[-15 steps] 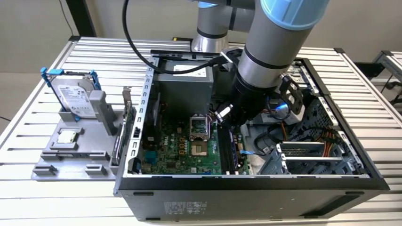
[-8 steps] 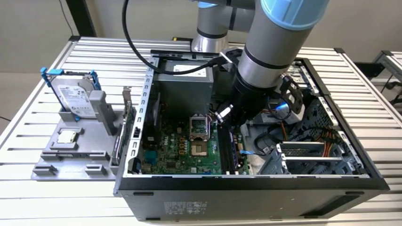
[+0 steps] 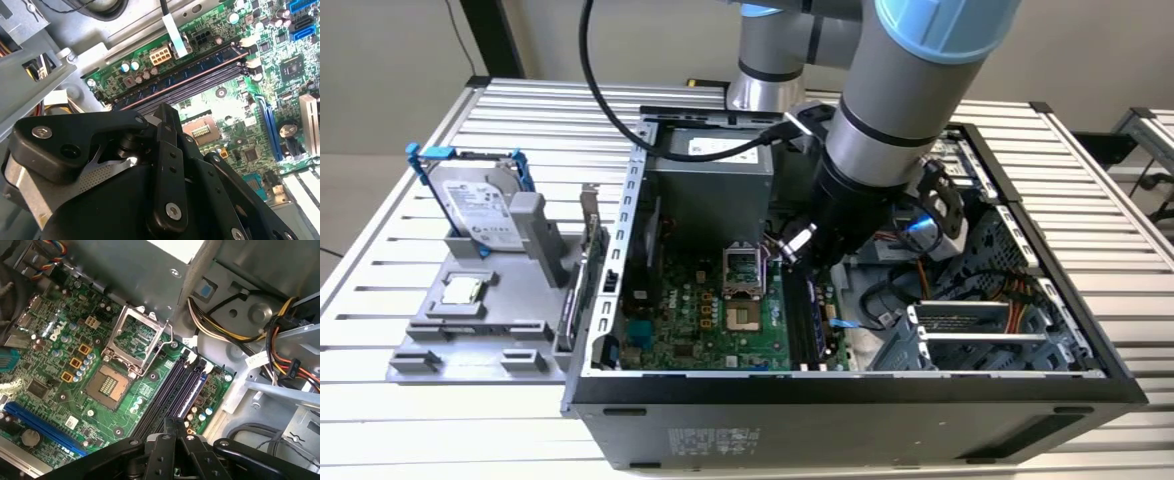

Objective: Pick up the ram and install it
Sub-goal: 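Press down the ram until it locks into place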

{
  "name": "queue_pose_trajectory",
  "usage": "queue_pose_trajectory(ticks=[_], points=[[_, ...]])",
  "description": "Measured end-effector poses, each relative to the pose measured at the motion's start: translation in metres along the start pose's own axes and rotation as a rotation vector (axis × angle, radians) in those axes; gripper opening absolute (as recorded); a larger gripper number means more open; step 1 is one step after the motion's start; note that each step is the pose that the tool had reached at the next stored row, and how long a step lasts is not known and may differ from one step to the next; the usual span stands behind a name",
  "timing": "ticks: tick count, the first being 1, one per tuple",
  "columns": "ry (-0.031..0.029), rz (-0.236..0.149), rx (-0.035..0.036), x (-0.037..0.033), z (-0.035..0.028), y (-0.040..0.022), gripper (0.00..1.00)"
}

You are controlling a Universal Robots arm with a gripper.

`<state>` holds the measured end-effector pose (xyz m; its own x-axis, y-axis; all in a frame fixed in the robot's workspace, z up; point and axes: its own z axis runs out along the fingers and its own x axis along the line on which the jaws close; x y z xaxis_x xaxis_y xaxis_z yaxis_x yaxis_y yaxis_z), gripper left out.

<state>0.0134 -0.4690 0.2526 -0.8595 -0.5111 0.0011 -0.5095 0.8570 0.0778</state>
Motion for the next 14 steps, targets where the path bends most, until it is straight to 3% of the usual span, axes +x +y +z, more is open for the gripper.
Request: queue_pose_trajectory(ticks=[14], points=[[0.0053,-0.068,0.0001,-0.0001,0.0,-0.0001,0.0]])
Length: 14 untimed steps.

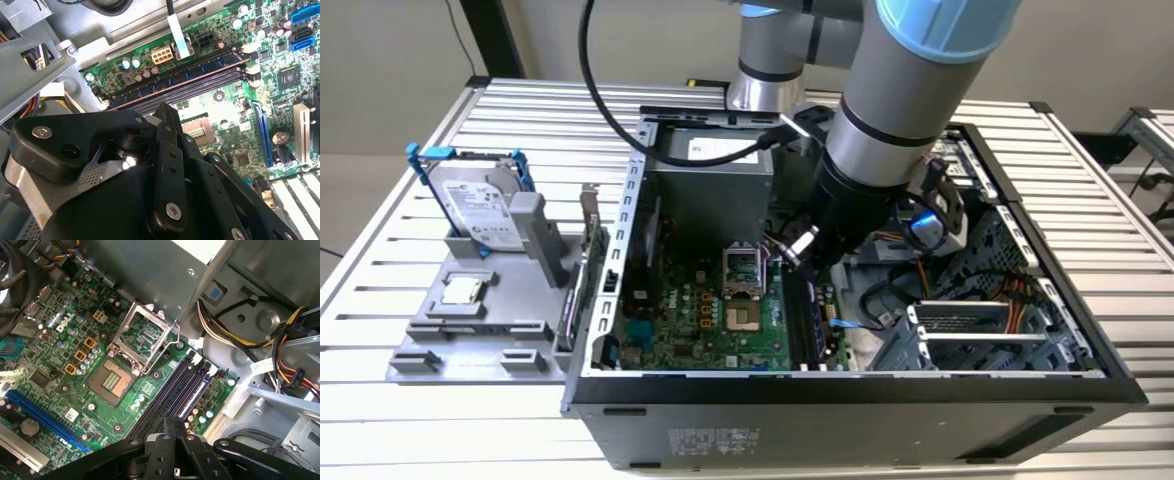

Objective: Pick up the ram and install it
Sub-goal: 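Press down the ram until it locks into place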

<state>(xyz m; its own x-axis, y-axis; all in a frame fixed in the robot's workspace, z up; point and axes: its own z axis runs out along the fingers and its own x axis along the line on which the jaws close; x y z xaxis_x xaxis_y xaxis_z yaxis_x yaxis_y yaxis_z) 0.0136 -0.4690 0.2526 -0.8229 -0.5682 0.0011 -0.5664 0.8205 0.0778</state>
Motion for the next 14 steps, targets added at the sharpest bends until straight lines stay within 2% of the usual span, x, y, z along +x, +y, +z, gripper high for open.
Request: queue_pose_trajectory(ticks=[14], points=[[0.0033,-0.04,0.0001,0.0,-0.0001,0.0,0.0]])
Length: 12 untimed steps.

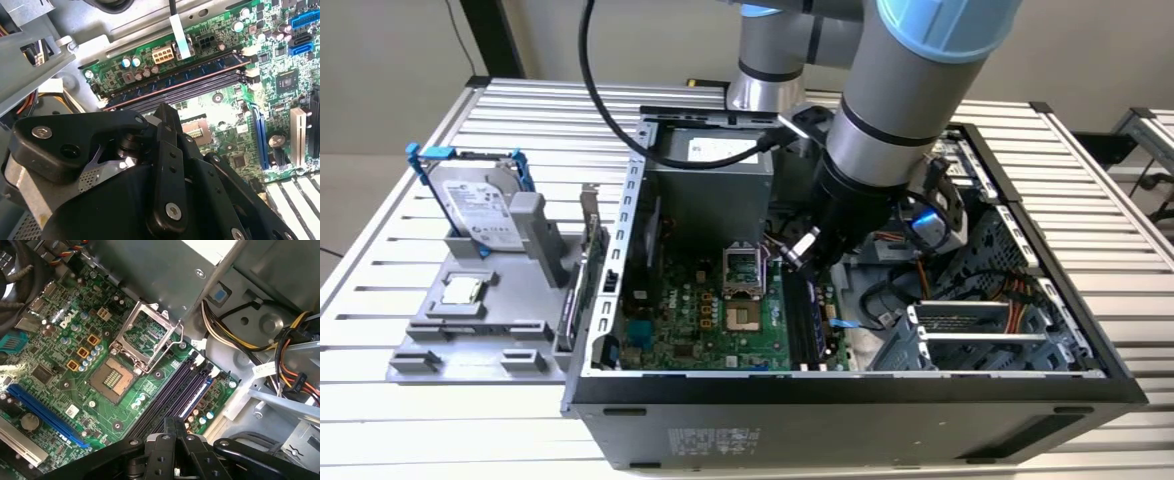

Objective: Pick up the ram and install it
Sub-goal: 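Press down the ram until it locks into place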

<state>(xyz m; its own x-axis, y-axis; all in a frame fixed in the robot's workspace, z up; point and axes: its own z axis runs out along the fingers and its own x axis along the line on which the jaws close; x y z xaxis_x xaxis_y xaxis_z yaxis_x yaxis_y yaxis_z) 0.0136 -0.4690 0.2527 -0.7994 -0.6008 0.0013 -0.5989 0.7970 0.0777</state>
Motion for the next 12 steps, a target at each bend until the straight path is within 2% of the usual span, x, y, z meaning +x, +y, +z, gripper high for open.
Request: queue_pose_trajectory(ticks=[5,12], points=[[0.0027,-0.036,0.0,-0.0004,0.0,-0.0004,0.0],[0.0043,-0.062,0.0003,-0.0017,0.0,-0.0014,0.0]])
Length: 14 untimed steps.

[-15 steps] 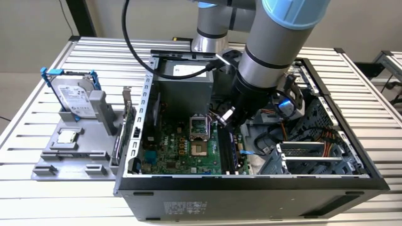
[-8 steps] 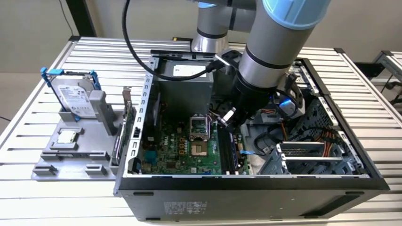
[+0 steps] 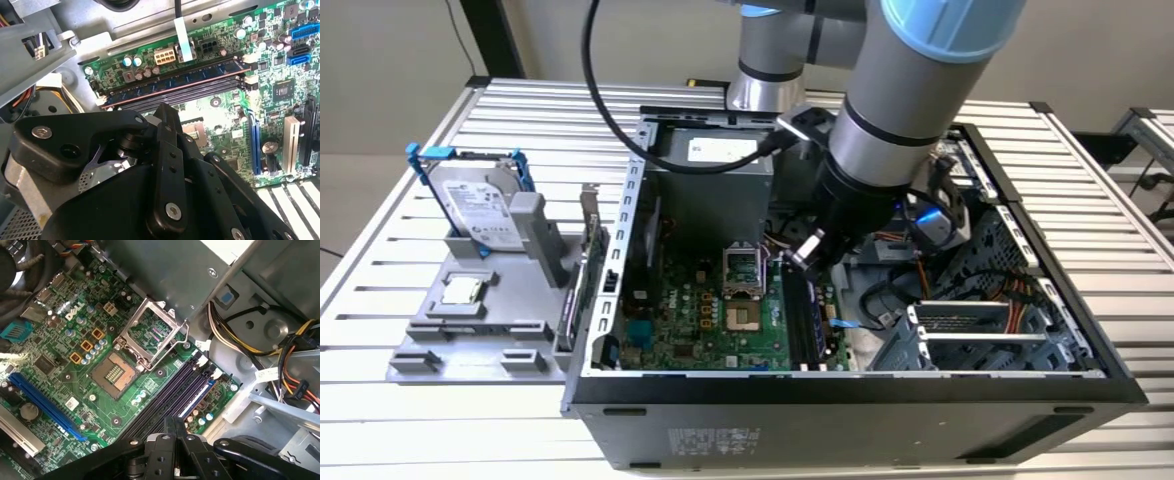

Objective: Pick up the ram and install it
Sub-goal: 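Press down the ram until it locks into place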

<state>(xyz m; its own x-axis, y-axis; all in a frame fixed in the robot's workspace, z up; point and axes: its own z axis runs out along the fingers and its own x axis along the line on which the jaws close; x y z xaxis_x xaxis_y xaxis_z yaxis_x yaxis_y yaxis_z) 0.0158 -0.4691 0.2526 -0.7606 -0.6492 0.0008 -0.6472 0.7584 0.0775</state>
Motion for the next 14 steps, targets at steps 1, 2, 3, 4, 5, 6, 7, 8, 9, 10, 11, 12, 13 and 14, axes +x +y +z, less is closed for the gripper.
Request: queue_pose_trajectory(ticks=[1,2,3,4,5,6,7,8,9,10,11,12,13,14], points=[[0.0001,-0.002,0.0001,-0.0003,0.0,-0.0002,0.0],[0.0002,-0.004,0.0001,-0.0006,0.0,-0.0005,0.0],[0.0003,-0.005,0.0,-0.0009,0.0,-0.0008,0.0],[0.0004,-0.006,0.0,-0.0012,-0.0001,-0.001,0.0],[0.0004,-0.007,0.0,-0.0015,0.0,-0.0012,0.0],[0.0004,-0.008,0.0,-0.0018,-0.0001,-0.0015,0.0],[0.0005,-0.008,0.0,-0.0021,-0.0001,-0.0017,0.0],[0.0007,-0.008,0.0,-0.0023,-0.0002,-0.0019,0.0],[0.0007,-0.009,0.0,-0.0024,-0.0002,-0.0021,0.0],[0.0007,-0.009,0.0,-0.0026,-0.0002,-0.0022,0.0],[0.0007,-0.01,0.0,-0.0029,-0.0002,-0.0024,0.0],[0.0007,-0.01,0.0,-0.003,-0.0002,-0.0026,0.0],[0.0008,-0.01,0.0001,-0.0032,-0.0002,-0.0027,0.0],[0.0008,-0.011,0.0,-0.0034,-0.0002,-0.0029,0.0]])
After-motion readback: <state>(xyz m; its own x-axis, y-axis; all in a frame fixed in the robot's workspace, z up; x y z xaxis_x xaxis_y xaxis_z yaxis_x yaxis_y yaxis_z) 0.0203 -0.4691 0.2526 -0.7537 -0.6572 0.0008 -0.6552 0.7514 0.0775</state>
